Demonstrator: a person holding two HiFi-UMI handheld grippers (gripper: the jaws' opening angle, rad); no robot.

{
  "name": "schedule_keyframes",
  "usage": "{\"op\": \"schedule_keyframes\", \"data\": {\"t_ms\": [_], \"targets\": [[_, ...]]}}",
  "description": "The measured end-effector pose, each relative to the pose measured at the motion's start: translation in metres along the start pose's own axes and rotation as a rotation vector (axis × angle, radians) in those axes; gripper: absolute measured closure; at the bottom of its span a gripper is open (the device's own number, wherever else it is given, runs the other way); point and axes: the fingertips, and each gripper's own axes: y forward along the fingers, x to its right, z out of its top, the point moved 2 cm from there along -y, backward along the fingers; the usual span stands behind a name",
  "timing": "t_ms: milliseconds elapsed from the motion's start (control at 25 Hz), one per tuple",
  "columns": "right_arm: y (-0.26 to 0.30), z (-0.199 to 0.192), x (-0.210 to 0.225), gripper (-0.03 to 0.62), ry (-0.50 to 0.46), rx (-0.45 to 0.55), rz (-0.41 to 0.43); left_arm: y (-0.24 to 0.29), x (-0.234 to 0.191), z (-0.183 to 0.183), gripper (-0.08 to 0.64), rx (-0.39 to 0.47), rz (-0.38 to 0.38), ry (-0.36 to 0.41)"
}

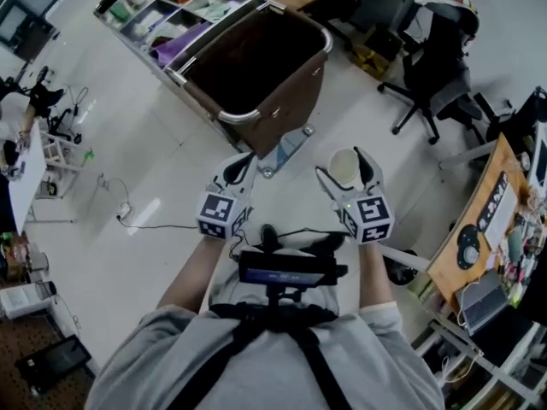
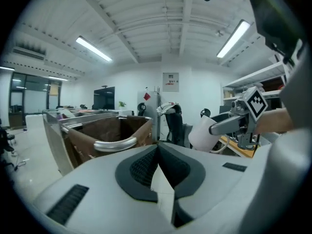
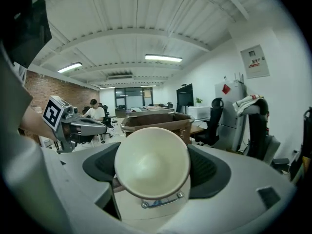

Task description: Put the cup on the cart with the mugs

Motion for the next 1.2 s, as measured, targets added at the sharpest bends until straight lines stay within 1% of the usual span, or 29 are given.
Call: {"op": "schedule_keyframes", "data": {"t_ms": [160,360,600,760,960,1080,1200], "targets": [[0.045,0.015,-0.061,0.164,-0.045,-0.005,0.117,-0.043,-0.058,-0.013,0.557,0.007,0.11,-0.027],[0.092,0.04,-0.137,0.164,-0.115,-0.013,0.311,-0.098,-0.116,-0.026,0.557,0.017,0.285,-0.088],[0.148,0.056,-0.213,0.164,-0.199,-0.029,0.565,-0.152,-0.171,-0.042,0.557,0.029,0.513,-0.164],[0.183,0.061,-0.255,0.164,-0.242,-0.058,0.706,-0.185,-0.197,-0.05,0.557,0.024,0.658,-0.225],[0.222,0.071,-0.291,0.164,-0.272,-0.075,0.834,-0.21,-0.228,-0.054,0.557,0.023,0.815,-0.257],[0.238,0.076,-0.304,0.164,-0.291,-0.076,0.897,-0.213,-0.238,-0.058,0.557,0.03,0.87,-0.284],[0.253,0.079,-0.314,0.164,-0.294,-0.081,0.934,-0.219,-0.251,-0.057,0.557,0.034,0.92,-0.283]]}}
